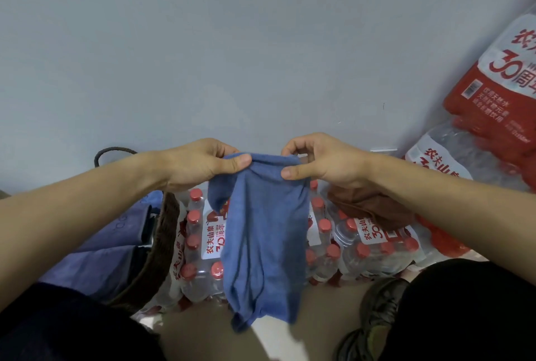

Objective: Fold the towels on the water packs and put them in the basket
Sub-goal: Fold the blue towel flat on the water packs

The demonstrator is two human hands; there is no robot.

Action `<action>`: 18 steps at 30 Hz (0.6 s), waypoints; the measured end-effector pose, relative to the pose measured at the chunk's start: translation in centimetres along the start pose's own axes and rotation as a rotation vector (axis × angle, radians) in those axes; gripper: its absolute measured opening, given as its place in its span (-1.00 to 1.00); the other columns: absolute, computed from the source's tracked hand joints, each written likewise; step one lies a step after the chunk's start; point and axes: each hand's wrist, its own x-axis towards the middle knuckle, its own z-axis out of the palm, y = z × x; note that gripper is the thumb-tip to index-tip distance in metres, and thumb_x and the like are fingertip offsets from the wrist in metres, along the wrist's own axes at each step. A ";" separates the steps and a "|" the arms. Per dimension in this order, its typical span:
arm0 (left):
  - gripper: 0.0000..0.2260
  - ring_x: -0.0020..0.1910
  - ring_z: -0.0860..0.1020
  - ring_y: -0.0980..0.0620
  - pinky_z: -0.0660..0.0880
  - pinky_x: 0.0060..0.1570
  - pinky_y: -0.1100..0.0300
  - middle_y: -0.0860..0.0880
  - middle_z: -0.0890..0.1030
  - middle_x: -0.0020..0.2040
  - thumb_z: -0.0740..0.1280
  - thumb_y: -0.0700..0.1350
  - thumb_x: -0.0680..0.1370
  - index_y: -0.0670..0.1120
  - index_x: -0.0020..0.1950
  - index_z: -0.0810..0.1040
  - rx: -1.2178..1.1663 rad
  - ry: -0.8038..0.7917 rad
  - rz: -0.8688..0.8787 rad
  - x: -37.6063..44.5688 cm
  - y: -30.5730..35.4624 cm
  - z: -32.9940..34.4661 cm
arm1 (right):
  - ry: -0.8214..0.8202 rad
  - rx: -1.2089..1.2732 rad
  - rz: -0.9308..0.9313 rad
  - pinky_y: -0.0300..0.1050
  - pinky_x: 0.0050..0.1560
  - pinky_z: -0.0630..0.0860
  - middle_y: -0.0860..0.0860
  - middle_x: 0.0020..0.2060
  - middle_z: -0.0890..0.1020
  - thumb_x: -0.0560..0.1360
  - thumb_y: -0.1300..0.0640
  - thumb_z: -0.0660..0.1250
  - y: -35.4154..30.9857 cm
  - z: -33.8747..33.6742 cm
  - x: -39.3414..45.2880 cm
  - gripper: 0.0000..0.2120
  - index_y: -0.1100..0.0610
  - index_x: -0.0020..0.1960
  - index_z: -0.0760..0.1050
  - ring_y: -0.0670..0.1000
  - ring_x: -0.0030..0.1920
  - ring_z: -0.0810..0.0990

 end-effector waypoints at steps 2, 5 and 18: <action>-0.67 -0.15 0.69 -0.01 0.56 -0.17 0.23 -0.14 0.72 -0.09 0.28 0.11 0.54 -0.11 -0.07 0.69 -0.028 -0.001 -0.017 0.1 -0.1 0.2 | 0.056 0.013 0.013 -0.18 -0.21 0.54 0.02 -0.23 0.59 0.45 0.41 0.43 0.1 -0.2 0.3 -0.80 0.14 -0.09 0.53 -0.01 -0.21 0.58; -0.64 -0.25 0.66 0.04 0.55 -0.31 0.26 -0.09 0.70 -0.17 0.31 0.14 0.51 -0.13 -0.05 0.67 0.013 0.032 -0.038 0.4 -0.2 1.0 | 0.083 0.017 0.048 -0.19 -0.23 0.54 0.00 -0.25 0.60 0.45 0.42 0.42 0.6 -0.4 0.8 -0.78 0.11 -0.13 0.54 -0.01 -0.20 0.58; -0.80 -0.11 0.70 -0.06 0.59 -0.10 0.11 -0.11 0.72 -0.09 0.53 0.04 0.41 -0.08 -0.12 0.72 0.328 -0.308 -0.544 0.1 -1.8 -1.0 | -0.035 -0.142 0.547 0.05 0.01 0.61 0.21 -0.04 0.66 0.48 0.40 0.40 7.4 -4.3 0.3 -0.84 0.27 0.05 0.57 0.15 -0.04 0.65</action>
